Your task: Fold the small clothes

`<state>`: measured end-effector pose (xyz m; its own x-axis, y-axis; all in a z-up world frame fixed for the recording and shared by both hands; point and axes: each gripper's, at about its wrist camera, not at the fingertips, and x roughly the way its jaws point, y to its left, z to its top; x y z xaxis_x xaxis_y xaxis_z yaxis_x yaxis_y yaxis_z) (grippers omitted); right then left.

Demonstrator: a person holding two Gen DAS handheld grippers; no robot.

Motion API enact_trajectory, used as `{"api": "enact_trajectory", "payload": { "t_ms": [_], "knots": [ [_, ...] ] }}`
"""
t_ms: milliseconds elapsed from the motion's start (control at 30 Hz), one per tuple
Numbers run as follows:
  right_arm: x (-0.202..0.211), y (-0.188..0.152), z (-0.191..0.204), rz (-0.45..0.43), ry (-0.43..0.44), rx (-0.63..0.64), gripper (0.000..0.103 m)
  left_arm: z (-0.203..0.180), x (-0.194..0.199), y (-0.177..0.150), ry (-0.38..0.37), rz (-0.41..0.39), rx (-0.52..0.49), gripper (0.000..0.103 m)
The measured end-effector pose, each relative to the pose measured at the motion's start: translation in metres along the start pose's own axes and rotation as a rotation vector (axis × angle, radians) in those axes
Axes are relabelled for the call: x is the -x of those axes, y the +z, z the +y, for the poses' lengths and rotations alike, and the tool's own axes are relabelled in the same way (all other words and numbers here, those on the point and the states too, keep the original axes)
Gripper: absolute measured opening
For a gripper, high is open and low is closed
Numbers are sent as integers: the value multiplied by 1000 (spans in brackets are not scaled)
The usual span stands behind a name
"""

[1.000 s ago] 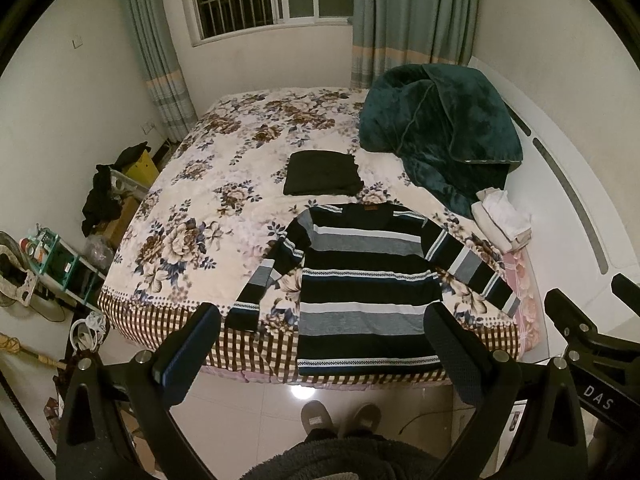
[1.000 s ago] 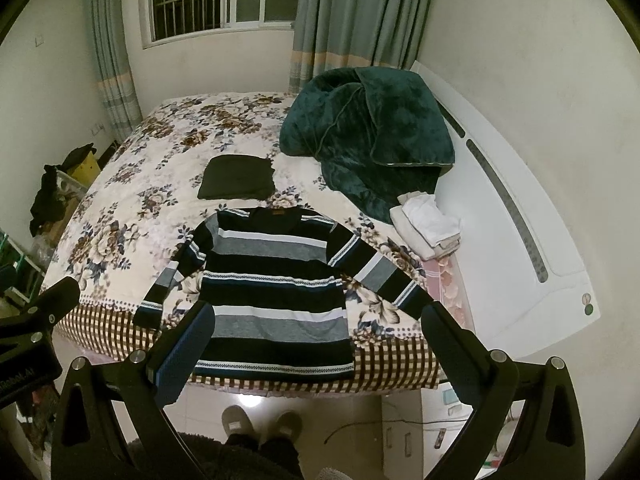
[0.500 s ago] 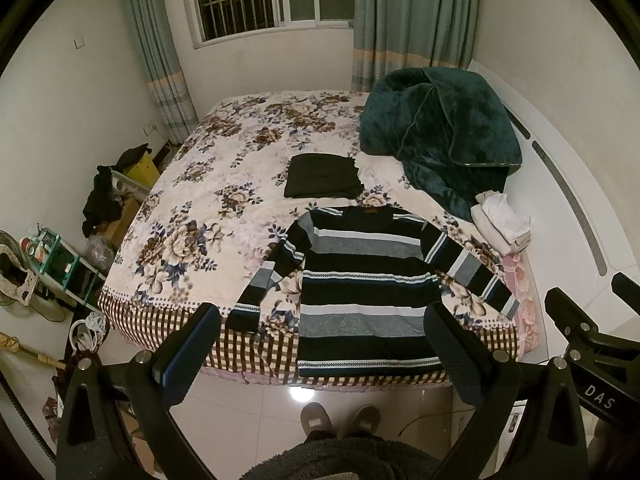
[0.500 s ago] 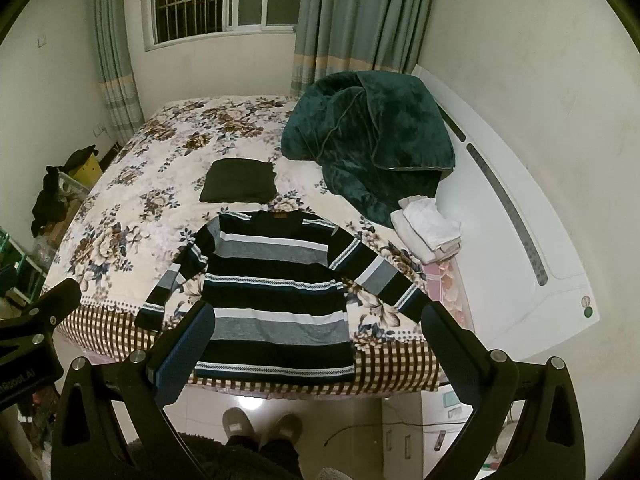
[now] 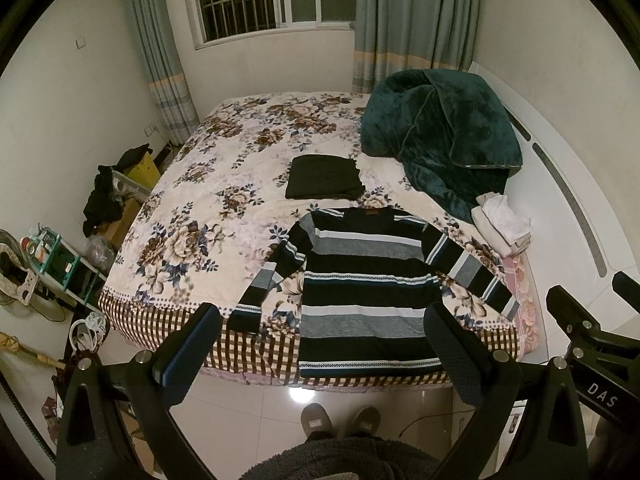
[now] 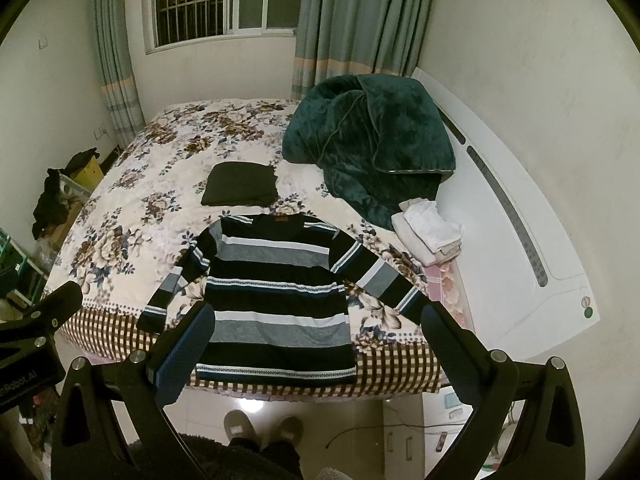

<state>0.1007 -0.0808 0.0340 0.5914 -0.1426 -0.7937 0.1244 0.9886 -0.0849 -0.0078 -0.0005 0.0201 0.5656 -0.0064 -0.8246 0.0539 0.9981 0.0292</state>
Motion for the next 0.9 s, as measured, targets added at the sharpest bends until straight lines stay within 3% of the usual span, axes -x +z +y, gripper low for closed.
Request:
{"api": "enact_trajectory", "payload": {
  "t_ms": [667,800,900],
  "knots": [
    [2,2,4,2,2,-6,103,4,2,13,-4,3,-2,103],
    [-12,12,7,21,-2,-24,103,9,-18,29,7,-16,-11,103],
    [-38,15,0,44,-12,-68,103,11,-59,38,42,-27,-45,103]
  ]
}}
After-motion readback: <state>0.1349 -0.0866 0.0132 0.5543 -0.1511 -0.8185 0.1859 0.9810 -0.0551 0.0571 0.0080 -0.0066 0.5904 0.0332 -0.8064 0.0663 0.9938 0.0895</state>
